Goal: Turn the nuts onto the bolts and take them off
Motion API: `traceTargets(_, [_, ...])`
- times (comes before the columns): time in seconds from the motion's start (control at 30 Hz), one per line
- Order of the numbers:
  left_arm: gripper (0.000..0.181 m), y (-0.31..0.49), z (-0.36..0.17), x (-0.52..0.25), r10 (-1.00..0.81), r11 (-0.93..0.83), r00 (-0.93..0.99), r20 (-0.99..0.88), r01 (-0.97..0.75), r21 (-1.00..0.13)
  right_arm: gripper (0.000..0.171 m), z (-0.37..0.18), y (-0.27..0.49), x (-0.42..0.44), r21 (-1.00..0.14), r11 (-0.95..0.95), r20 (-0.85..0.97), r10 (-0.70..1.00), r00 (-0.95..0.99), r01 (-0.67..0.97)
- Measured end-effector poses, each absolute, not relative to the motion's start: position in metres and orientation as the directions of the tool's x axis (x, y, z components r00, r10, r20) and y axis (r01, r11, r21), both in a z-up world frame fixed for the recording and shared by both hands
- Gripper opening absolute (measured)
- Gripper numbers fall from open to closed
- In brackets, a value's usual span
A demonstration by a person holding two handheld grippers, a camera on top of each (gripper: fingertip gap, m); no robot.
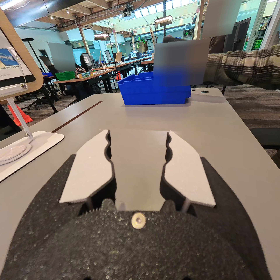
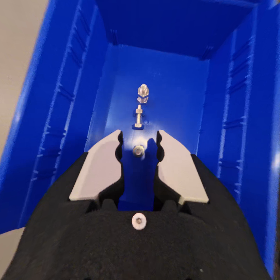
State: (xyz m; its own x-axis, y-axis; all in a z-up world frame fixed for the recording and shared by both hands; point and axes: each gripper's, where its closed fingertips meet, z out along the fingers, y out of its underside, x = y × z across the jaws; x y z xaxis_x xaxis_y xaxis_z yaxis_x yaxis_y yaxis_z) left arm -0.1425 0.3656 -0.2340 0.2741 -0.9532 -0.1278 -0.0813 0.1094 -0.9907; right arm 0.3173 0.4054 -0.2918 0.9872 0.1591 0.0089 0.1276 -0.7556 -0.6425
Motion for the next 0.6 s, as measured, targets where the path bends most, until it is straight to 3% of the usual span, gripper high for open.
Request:
traceTargets(0.2, [0.069,0.368,-0.233,-0.145,-0.951,0.098,0.286,-0.115,-0.072,-0.993,0.066,-0.197,0.393,0.289,-0.848,-0.520,0.058,0.109,0.992,0.107])
traceTargets(0.3, [0.069,0.372,-0.231,-0.148,-0.948,0.087,0.301,-0.104,-0.068,-0.994,0.072,-0.158,0.379,0.237,-0.921,-0.372,0.057,0.165,0.985,0.116])
traceTargets(0.43, [0.069,0.376,-0.219,-0.157,-0.937,0.084,0.335,-0.097,-0.051,-0.995,0.077,-0.152,0.370,0.147,-0.961,-0.234,0.066,0.311,0.948,0.144])
traceTargets(0.6, [0.066,0.371,-0.185,-0.194,-0.907,0.031,0.421,-0.016,0.029,-0.999,0.069,-0.172,0.377,0.040,-0.994,-0.059,0.055,0.497,0.866,0.097])
